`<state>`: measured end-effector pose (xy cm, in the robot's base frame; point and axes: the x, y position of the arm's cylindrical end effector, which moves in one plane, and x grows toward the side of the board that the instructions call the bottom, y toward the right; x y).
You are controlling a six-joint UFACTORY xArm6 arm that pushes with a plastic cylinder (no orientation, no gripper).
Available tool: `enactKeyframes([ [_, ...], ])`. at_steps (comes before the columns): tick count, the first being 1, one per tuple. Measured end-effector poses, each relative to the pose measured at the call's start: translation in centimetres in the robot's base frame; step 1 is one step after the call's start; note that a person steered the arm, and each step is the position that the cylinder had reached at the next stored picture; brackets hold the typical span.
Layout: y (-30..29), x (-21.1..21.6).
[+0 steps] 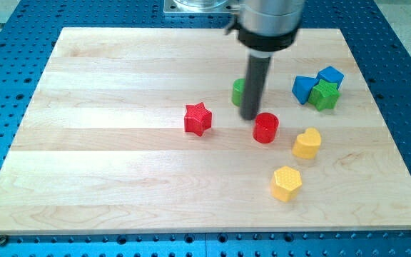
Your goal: Move the red circle into the triangle
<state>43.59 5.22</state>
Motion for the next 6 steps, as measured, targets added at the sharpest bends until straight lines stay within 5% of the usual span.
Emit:
enactKeyframes([
  [1, -2.0, 5.8],
  [2, 5.0, 6.3],
  [3, 8.8, -1.8],
  [4, 0.6, 0.7],
  [6, 4.8, -4.6],
])
